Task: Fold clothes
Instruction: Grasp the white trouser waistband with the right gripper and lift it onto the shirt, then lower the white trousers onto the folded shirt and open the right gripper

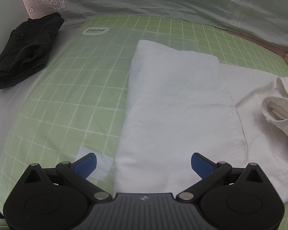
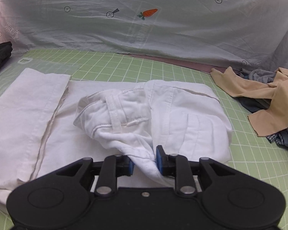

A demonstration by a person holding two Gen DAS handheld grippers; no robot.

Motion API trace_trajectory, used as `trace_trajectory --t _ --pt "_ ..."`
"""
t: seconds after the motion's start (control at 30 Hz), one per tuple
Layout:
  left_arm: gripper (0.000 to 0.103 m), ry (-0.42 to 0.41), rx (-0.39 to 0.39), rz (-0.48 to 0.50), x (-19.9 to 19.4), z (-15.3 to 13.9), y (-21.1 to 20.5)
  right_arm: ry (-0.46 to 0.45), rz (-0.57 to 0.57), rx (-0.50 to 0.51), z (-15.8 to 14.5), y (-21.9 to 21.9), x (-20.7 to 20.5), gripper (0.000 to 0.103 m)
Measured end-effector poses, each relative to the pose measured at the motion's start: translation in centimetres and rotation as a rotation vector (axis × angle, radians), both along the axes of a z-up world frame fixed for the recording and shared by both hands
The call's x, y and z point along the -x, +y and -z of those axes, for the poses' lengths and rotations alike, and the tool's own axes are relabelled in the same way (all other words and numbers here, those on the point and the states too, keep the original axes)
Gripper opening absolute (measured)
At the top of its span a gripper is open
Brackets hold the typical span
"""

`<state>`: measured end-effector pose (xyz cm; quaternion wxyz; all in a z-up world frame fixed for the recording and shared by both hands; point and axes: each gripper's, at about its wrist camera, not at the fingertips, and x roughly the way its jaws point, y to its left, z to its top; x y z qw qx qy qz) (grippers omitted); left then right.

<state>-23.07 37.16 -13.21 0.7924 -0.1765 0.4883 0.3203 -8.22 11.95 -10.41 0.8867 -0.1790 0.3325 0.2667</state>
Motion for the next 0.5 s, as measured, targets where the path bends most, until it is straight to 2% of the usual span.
trace_trajectory --t 0.07,0.13,0.27,0.4,0.5 --pt "0.103 0.002 0.0 0.0 0.4 0.1 0.3 0.019 0.013 -0.021 -0.2 -0.2 0.4 0.039" --pt "0.103 -0.001 0.007 -0.011 0.8 0.2 0.7 0.037 0.027 -0.028 -0.3 -0.1 0.8 0.039" --pt "0.103 -0.005 0.024 -0.03 1.3 0.5 1.4 0.021 0.013 -0.027 -0.7 0.5 1.9 0.042" --pt "0.103 0.016 0.062 -0.053 1.3 1.3 2.0 -0.005 -0.02 -0.03 -1.5 1.1 2.8 0.054" --pt "0.103 0.027 0.09 -0.074 1.2 1.9 2.4 0.0 -0.048 -0.076 -2.2 1.1 3.1 0.051"
